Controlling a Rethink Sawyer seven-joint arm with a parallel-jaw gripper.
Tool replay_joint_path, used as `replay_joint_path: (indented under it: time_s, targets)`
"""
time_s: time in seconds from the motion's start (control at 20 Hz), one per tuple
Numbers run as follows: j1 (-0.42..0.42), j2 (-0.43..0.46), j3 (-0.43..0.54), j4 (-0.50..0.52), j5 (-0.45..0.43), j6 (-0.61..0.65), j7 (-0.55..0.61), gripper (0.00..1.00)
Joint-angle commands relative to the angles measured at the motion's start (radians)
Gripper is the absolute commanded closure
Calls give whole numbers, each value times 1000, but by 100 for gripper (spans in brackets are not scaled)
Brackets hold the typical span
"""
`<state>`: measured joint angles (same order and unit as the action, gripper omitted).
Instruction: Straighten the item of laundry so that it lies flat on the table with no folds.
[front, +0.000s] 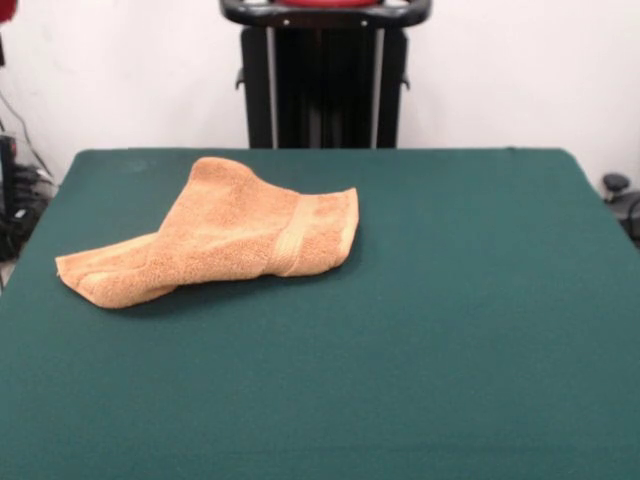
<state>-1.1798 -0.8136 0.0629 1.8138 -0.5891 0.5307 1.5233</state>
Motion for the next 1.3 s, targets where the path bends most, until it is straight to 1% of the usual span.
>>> replay_joint_path:
  time_s: [0.05, 0.15, 0.4, 0.55, 0.6, 0.8, 1.05, 1.3]
  targets:
    - [-19, 129, 159, 117, -66, -84, -121, 0]
    - [-37, 154, 176, 111, -74, -86, -122, 0]
    - [-52, 235, 181, 62, -109, -94, -104, 0]
    - [-70, 290, 182, 33, -110, -69, -92, 0]
    - [-76, 294, 184, 37, -116, -80, -88, 0]
    - [-56, 286, 170, 82, -113, -113, -17, 0]
    - [23, 245, 129, 138, -89, -147, 105, 0]
    - [84, 227, 92, 156, -56, -157, 167, 0]
